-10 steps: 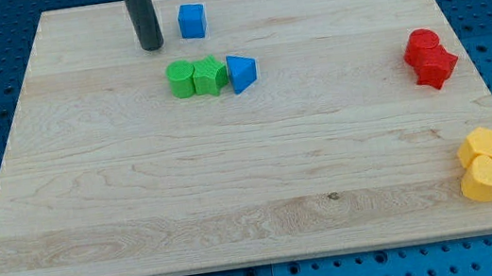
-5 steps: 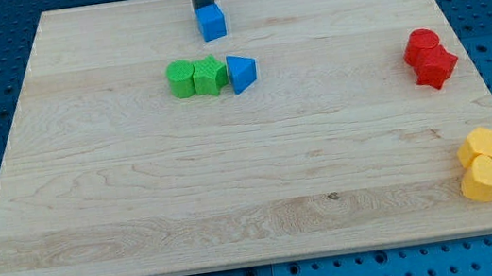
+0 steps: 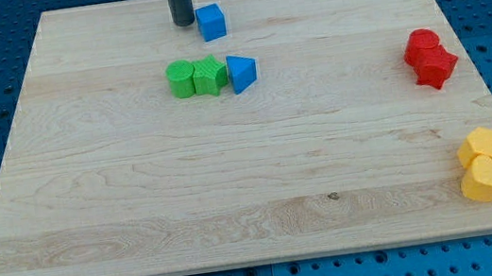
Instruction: Place blue cube to the right of the blue triangle
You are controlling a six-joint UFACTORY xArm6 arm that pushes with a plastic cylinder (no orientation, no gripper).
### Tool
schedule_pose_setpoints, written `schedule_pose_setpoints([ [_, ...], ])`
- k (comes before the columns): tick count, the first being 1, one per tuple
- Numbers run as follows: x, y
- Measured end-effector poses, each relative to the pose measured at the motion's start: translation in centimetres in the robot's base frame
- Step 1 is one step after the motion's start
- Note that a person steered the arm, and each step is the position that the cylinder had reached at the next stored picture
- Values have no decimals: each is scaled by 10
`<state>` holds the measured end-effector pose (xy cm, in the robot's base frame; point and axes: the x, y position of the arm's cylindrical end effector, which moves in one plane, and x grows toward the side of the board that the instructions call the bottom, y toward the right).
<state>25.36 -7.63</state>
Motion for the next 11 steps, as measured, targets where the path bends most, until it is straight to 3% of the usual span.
schedule_pose_setpoints([
  [2,9,-39],
  [4,25,19],
  [5,17,12],
  [7,12,73],
  [8,11,70],
  [10,54,152],
  [11,33,138],
])
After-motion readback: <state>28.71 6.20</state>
